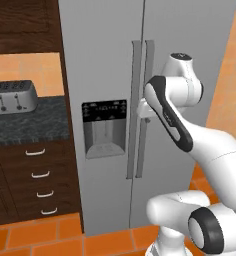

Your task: Take the strawberry from the fridge and place it on top of the pancake, located on the dining counter.

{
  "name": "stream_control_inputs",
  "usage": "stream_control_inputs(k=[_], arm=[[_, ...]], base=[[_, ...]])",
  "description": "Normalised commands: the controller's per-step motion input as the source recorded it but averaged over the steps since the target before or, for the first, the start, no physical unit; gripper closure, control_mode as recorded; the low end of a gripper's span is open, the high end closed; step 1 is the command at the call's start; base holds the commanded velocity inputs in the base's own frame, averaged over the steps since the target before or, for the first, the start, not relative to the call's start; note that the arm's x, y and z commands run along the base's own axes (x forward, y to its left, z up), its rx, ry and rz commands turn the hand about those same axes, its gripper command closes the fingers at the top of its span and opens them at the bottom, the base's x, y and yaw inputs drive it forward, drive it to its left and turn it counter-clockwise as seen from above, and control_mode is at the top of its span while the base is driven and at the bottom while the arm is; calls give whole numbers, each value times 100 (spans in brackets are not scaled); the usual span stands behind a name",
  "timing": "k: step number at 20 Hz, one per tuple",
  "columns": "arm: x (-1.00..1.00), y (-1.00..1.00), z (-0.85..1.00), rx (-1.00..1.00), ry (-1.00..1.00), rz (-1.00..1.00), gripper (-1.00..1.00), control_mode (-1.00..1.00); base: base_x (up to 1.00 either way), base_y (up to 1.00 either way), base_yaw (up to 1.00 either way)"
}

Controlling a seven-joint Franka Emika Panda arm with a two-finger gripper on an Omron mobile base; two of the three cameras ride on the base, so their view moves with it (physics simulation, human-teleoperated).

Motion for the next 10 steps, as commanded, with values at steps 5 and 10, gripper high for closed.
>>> stream_control_inputs(k=[5,10], arm=[[0,0,0,0,0,0,-100,100],[0,0,0,0,0,0,-100,100]], base=[[-36,-17,0],[-31,-92,0]])
